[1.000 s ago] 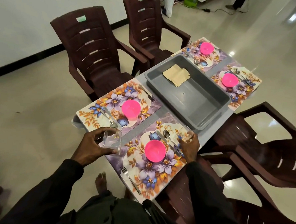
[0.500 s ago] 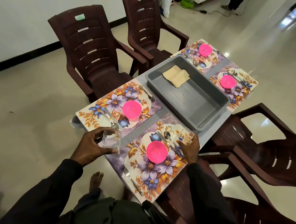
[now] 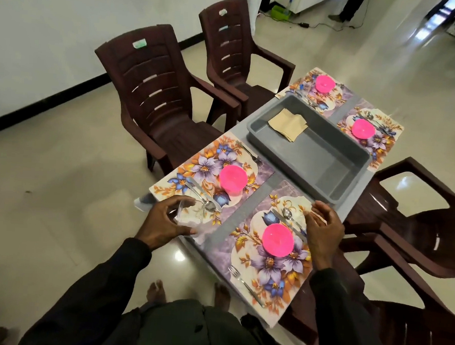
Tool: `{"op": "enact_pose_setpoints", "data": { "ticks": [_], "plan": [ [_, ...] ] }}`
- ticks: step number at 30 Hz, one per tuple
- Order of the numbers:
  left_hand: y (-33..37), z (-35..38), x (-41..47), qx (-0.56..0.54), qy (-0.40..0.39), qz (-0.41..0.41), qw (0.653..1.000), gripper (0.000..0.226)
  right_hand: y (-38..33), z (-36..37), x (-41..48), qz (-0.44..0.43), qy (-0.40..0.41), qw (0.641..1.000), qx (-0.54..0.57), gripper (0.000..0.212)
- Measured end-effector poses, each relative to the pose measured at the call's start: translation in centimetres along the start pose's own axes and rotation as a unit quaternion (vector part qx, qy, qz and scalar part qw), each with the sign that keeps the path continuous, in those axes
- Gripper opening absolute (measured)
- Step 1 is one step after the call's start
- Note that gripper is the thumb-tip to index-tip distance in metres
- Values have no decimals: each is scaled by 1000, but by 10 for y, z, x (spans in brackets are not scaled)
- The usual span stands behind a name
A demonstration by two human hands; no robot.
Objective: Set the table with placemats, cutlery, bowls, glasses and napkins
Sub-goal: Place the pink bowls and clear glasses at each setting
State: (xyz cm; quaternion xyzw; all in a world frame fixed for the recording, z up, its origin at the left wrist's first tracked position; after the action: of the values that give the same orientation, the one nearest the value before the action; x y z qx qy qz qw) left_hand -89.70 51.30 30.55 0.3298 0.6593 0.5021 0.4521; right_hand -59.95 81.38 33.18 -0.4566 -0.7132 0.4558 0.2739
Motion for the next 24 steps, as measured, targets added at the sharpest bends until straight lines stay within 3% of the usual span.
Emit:
{"op": "enact_pose_setpoints", "data": {
  "ticks": [10, 24],
  "plan": [
    [-30, -94, 18, 51, -51, -30, 997, 65, -53, 114, -55, -21, -44, 999, 16, 23],
    [-69, -102, 112, 116, -138, -69, 981, 74, -53, 168, -49, 33, -59, 998, 17, 22]
  ]
}}
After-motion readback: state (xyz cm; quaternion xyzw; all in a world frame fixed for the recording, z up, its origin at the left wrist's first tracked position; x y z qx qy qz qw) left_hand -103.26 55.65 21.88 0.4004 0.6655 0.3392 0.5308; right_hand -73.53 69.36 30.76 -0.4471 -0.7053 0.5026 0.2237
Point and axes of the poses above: each hand's wrist, its own x-axis towards the middle knuckle, its own z-axis out of the palm, y = z × x, the point moved 8 cm from there along x, towards the middle knuckle, and after that the axes turned 15 degrees about -y, right-handed, at the moved point
